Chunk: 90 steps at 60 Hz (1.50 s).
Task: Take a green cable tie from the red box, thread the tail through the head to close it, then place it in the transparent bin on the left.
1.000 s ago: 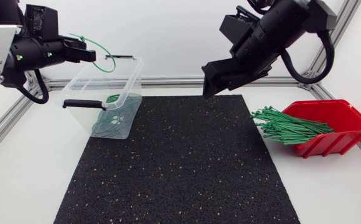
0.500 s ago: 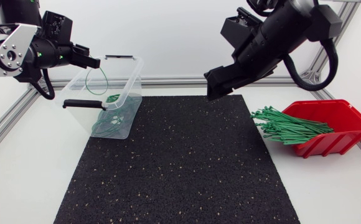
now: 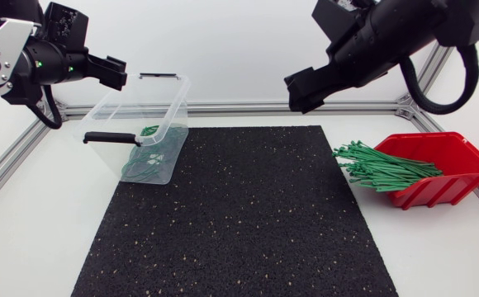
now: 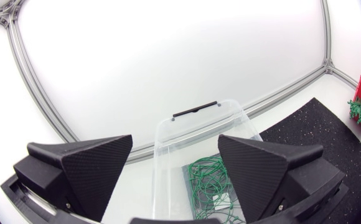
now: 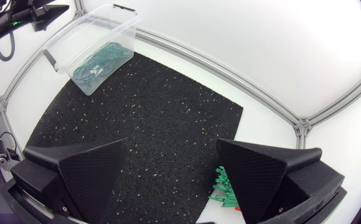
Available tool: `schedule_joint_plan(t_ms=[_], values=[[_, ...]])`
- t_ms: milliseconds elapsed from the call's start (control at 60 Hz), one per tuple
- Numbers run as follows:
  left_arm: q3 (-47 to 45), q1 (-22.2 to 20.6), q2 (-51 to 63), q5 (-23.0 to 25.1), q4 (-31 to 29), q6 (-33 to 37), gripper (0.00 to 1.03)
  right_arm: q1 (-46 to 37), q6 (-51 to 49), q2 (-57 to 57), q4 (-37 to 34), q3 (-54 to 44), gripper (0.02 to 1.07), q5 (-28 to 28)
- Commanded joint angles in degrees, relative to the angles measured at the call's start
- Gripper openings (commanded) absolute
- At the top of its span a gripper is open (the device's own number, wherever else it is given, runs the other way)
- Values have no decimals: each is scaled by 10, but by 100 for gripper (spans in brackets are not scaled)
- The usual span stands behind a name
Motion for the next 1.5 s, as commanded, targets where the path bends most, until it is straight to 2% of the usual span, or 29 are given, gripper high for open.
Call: schedule_joint_plan(t_ms=[0,300,350,650,783,950,1300,1483], values=[[10,12,-27,-5,-5,8,99,-20,-12,-17,5,-15,103,14],[-58,40,-108,-2,-4,7,99,-143,-71,-84,72,-102,103,13],[-72,45,-123,-1,-2,7,99,-163,-80,-112,110,-134,103,17],[-166,84,-250,32,10,-4,99,-249,-121,-227,175,-252,103,18],[-218,85,-306,34,22,-13,99,-252,-120,-286,204,-309,103,19],[-278,79,-374,34,31,-20,99,-278,-129,-352,273,-386,103,21],[-392,77,-512,46,40,-40,99,-319,-126,-494,354,-540,103,18],[-461,78,-581,50,47,-73,99,-332,-118,-557,395,-604,102,19]])
